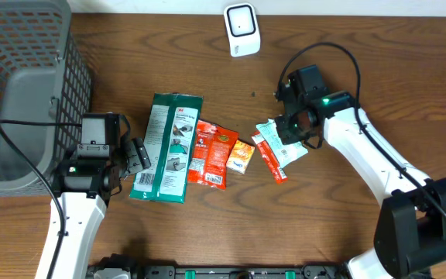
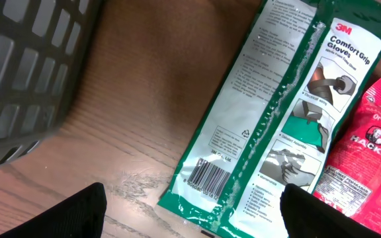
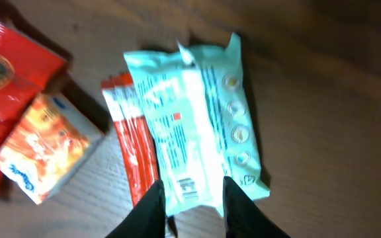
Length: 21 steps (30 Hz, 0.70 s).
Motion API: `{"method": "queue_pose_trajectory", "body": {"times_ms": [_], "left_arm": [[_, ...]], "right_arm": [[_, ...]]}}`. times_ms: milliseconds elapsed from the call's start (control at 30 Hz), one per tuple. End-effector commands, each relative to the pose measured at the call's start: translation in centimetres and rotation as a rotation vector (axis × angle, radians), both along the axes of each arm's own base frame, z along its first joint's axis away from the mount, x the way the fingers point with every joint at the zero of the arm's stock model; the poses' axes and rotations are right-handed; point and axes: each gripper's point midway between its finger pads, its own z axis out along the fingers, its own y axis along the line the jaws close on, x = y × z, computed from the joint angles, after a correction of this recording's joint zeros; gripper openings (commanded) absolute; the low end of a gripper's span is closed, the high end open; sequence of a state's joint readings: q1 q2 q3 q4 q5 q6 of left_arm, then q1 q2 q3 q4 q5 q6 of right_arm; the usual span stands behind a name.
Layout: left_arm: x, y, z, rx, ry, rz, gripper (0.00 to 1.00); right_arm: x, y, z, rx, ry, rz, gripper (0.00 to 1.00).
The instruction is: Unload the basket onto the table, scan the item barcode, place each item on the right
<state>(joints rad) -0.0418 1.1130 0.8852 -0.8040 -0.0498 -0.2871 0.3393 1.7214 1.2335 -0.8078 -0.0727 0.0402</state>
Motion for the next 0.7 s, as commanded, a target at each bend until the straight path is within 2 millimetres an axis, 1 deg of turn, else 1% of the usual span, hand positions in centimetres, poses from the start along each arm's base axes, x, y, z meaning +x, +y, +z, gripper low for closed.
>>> {"method": "queue_pose_trajectory", "body": {"times_ms": [0, 100, 200, 267, 400, 500, 567, 633, 667], "left_arm": [[0.3, 0.0, 0.4, -0.003, -0.011, -0.004, 0.85], [0.3, 0.0, 0.4, -0.003, -0.011, -0.004, 0.85], [0.3, 0.0, 0.4, -0.003, -0.011, -0.004, 0.85], [0.3, 0.0, 0.4, -0.003, -0.011, -0.004, 0.85], [0.3, 0.0, 0.4, -0.003, -0.011, -0.004, 0.85], [0.3, 0.0, 0.4, -0.003, -0.011, -0.004, 0.85], [0.3, 0.0, 0.4, -0.003, -0.011, -0.004, 0.85], [0.3, 0.0, 0.4, -0.003, -0.011, -0.004, 0.85], [0.3, 0.0, 0.4, -0.003, -0.011, -0.004, 0.85]], "right_arm": [[-1.5, -0.9, -2.6, -0.024, 0.075, -0.008, 0.23], [-2.3, -1.7, -4.1, -0.058, 0.109, -0.034, 0.21], [-2.6, -2.8, -4.9, -0.113, 0.114, -0.081, 0.20], [-2.7, -3.1, -5.3, -0.122, 0.112, -0.098, 0.21], [-2.7, -3.0, -5.5, -0.112, 0.107, -0.114, 0.20], [-2.6, -2.3, -5.2, -0.075, 0.111, -0.106, 0.20], [-2.3, -1.6, -4.6, -0.044, 0.112, -0.100, 0.15], [-2.2, -1.0, -4.2, -0.010, 0.119, -0.092, 0.14], [-2.3, -0.9, -4.2, -0.008, 0.124, -0.091, 0.14]]}}
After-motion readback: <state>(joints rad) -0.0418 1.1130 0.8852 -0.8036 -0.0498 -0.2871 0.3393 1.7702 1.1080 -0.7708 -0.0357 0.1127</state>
